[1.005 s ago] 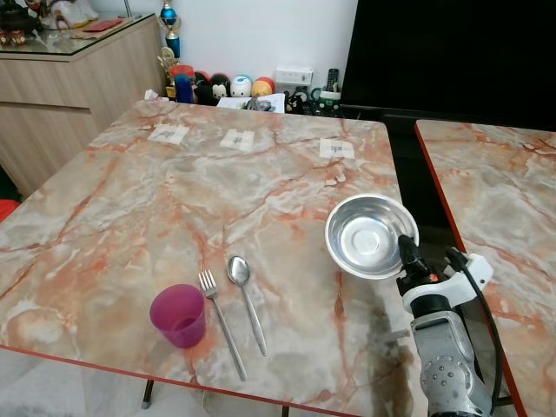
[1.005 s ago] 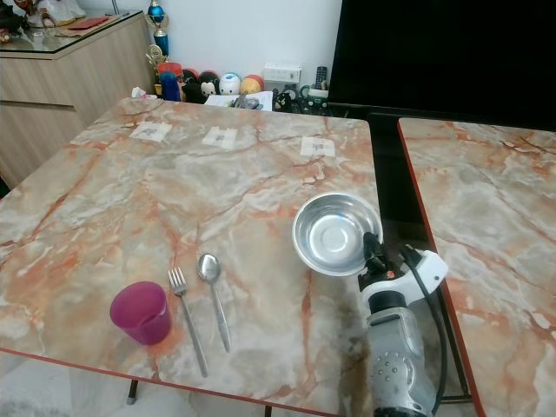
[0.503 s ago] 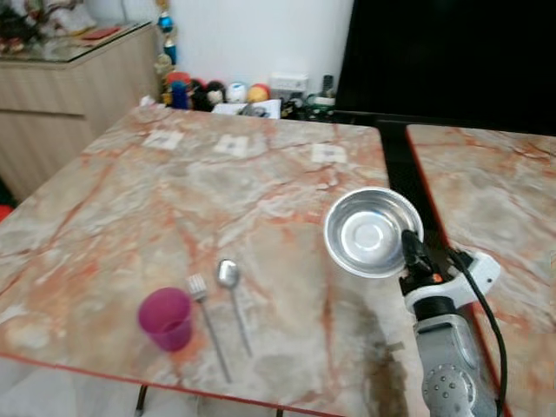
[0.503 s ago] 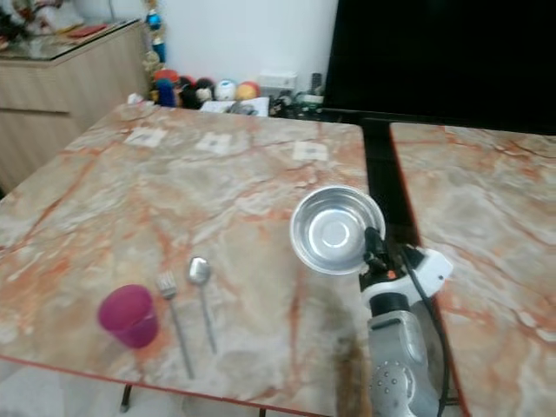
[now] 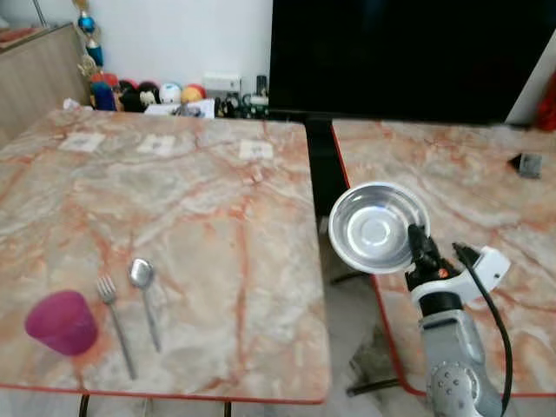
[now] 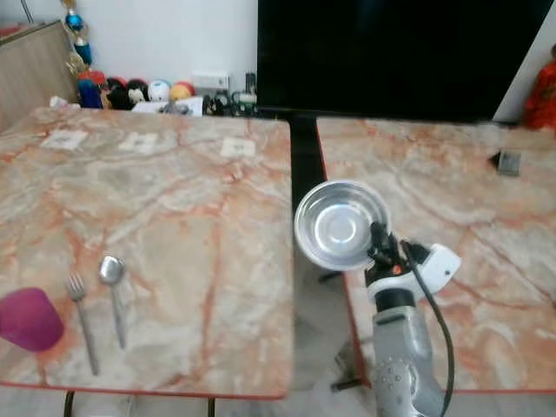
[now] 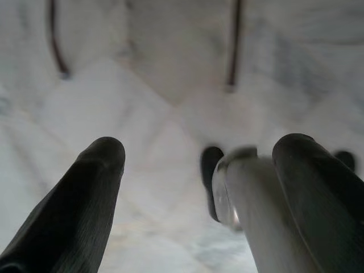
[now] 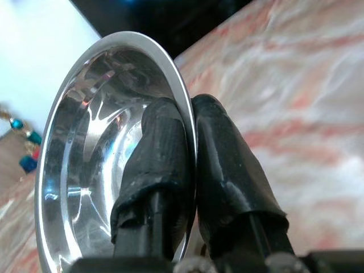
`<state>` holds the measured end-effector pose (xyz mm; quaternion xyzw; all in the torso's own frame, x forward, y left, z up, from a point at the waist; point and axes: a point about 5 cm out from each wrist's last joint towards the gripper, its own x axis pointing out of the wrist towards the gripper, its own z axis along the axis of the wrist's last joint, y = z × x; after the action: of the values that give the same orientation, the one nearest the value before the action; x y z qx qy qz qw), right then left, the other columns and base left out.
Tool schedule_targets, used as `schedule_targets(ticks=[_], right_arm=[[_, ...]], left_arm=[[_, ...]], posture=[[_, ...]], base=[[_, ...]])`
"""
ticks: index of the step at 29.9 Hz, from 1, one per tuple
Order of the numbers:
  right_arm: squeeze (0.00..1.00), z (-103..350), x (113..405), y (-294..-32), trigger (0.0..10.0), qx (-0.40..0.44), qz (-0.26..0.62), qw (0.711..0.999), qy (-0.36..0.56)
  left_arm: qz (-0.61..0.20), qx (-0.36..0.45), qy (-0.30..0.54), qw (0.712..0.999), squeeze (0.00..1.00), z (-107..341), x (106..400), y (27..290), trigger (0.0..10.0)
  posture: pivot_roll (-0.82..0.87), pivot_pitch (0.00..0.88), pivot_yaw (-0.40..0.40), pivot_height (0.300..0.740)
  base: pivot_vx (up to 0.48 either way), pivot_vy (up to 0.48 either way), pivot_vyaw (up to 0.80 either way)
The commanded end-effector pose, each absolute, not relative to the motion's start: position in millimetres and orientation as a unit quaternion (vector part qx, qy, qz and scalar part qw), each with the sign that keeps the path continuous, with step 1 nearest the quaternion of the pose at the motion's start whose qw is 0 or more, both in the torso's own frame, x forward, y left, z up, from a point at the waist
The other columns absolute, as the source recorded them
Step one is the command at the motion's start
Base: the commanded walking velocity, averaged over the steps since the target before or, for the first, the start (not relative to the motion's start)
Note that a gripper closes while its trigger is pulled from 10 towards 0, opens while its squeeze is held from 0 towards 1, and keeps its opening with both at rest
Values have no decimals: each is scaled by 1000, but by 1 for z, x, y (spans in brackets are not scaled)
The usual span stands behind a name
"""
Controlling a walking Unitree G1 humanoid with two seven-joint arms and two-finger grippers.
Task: Setting the table
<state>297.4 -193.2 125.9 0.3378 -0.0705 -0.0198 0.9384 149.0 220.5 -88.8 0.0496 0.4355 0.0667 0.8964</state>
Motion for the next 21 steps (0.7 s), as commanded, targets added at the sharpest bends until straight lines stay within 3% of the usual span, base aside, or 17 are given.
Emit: schedule_targets(ticks=[1,21], right_arm=[[0,135,301,-189,10000,336,-12,938,-86],[0,134,300,-190,10000,346,-48,931,-101]], left_arm=[[75,54,437,895,0,-88,148,228,10000],[73,63,459,883,0,-90,138,239,10000]], posture=[[-12,35,-47,740],[-20,56,-9,740]], base=[[0,-435,0],[0,-434,0]])
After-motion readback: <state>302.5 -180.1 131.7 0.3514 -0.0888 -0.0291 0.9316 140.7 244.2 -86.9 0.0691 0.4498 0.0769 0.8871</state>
